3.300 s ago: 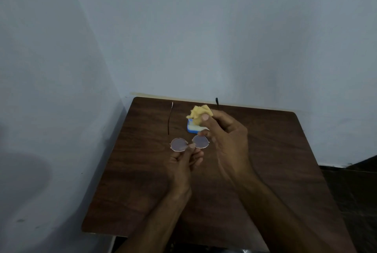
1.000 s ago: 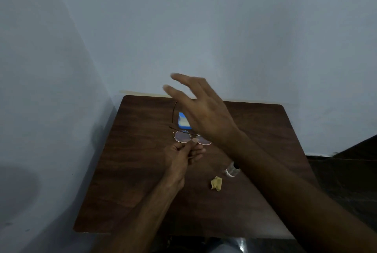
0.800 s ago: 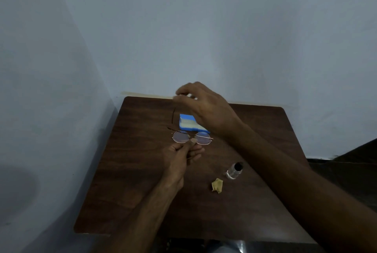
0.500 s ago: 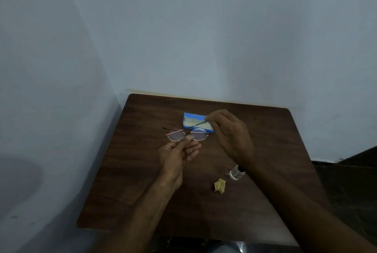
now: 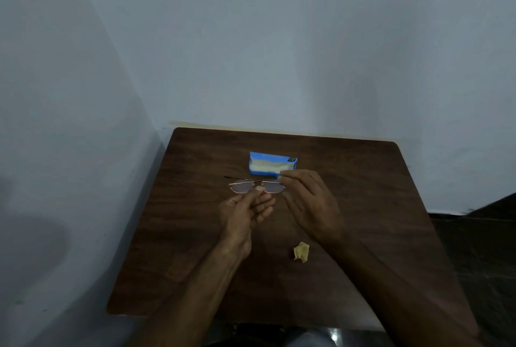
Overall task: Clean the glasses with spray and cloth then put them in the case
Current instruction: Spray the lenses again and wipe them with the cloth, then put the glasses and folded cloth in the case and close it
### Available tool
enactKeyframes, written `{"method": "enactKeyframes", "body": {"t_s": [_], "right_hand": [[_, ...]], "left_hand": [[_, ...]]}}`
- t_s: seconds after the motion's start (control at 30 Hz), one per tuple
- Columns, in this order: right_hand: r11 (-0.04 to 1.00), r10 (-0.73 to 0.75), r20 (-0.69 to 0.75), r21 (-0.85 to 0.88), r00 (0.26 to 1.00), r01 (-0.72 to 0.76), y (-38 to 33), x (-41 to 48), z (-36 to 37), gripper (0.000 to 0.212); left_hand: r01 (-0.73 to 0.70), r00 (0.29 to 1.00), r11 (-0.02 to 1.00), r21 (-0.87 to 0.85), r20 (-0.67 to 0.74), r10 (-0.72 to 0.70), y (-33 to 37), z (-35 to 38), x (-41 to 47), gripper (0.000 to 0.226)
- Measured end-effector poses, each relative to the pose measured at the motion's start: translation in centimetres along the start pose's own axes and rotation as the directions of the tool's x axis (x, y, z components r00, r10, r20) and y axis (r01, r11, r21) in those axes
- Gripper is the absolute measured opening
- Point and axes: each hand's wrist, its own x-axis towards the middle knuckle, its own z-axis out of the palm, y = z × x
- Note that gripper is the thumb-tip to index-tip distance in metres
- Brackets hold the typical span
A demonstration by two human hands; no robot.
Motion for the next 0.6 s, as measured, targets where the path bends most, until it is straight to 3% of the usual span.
{"method": "enactKeyframes", "body": {"t_s": [0.27,0.37,0.5,0.6], "right_hand": [[0.999,-0.027,0.015,0.037,1.000,0.026,1.1,-0.6,0.6,0.024],[0.988,0.109,-0.026,0.110,0.994,-0.106,1.3,-0.3,0.8,0.020],[0.896,0.353,-0.017,0.294,0.935,-0.333,2.9,0.3,0.7,0.013],[0.797,0.509,0.008,0.373,0.861,-0.475,5.1,0.3,0.6,0.013]], "left_hand": [[0.039,0.999,0.999,0.004,-0.009,-0.039,-0.5,0.2,0.8,0.011],[0.016,1.000,0.999,0.034,0.010,-0.016,-0.7,0.7,1.1,0.018],[-0.061,0.997,0.972,0.227,0.057,0.050,-2.1,0.5,1.7,0.025],[-0.208,0.978,0.856,0.474,0.106,0.179,-4.0,-1.2,3.5,0.019]]}}
